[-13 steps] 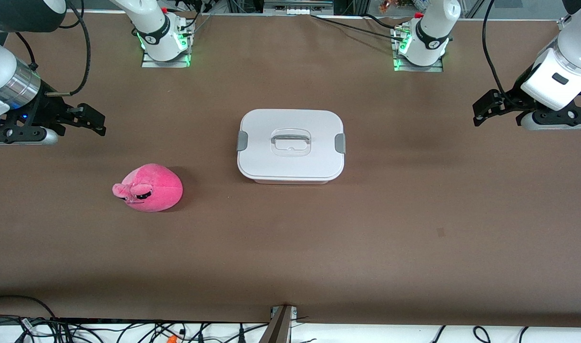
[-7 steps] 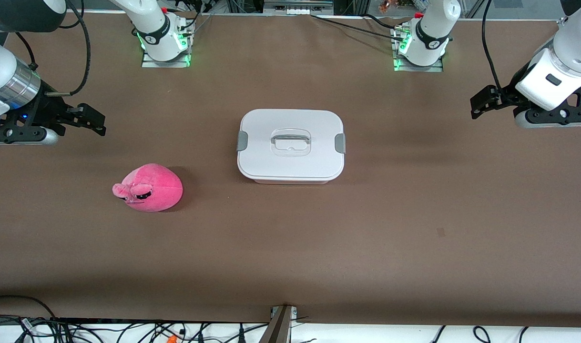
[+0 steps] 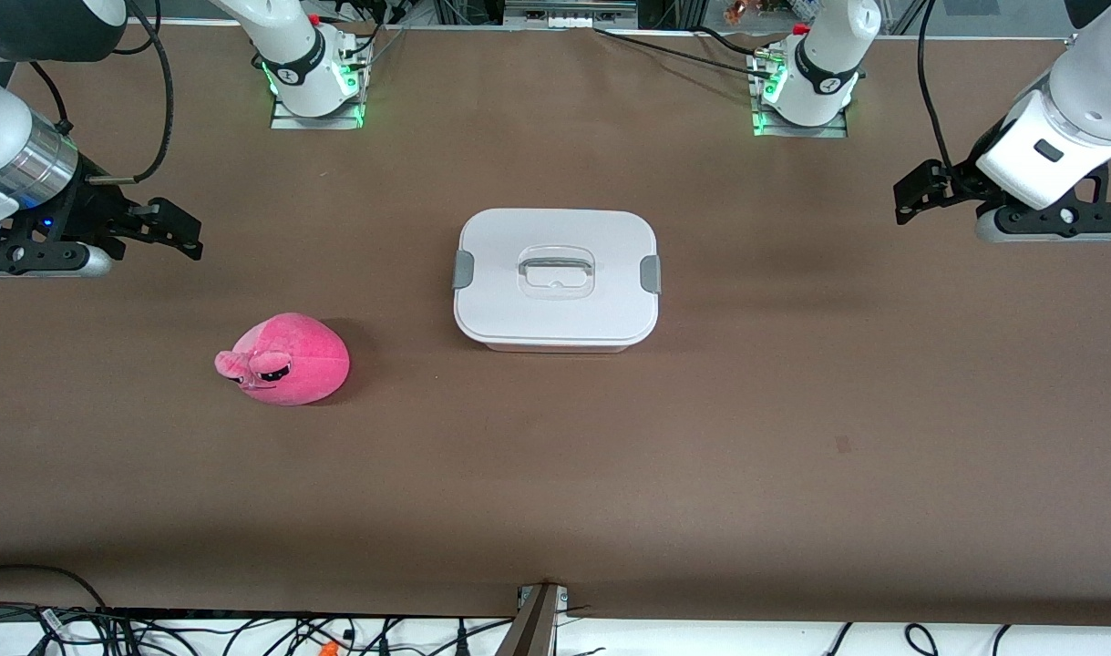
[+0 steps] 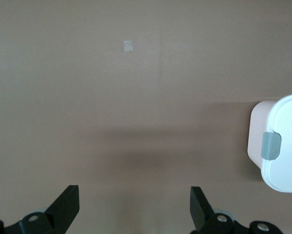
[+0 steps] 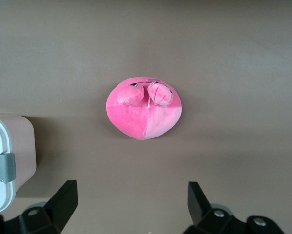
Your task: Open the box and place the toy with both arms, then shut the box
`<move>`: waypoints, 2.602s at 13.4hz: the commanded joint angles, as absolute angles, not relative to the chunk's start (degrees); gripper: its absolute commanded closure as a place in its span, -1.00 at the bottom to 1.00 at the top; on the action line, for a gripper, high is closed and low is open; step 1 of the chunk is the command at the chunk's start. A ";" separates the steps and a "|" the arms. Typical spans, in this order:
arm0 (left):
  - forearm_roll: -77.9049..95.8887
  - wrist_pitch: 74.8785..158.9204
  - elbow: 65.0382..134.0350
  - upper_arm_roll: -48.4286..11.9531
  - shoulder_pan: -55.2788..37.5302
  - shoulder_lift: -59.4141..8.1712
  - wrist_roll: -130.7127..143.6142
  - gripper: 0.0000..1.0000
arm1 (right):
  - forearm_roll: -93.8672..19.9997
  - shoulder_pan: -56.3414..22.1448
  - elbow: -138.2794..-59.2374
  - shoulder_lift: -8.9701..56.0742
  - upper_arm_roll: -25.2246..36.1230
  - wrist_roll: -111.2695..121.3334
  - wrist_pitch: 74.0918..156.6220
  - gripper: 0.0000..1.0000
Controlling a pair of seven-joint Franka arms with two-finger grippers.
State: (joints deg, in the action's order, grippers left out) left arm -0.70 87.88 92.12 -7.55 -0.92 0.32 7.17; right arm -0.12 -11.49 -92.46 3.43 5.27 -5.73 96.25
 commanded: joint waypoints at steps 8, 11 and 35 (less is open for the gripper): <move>-0.70 86.31 85.17 -10.45 -1.05 -4.66 -14.66 -1.00 | -0.35 -11.51 -90.97 3.96 5.01 -6.42 95.36 -0.99; -0.62 86.31 85.34 -10.72 -1.05 -4.75 -21.95 -1.00 | -0.35 -11.51 -90.97 3.96 5.01 -6.42 95.45 -0.99; -3.25 125.67 95.97 -18.02 -27.60 -26.27 -34.45 -1.00 | 0.70 -11.78 -116.87 8.61 5.45 0.35 121.34 -1.00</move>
State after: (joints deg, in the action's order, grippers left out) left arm -1.61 122.39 94.43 -18.40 -27.93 -25.24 -34.70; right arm 0.21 -11.82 -110.59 10.49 5.08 -0.84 115.07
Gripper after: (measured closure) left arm 0.000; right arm 0.000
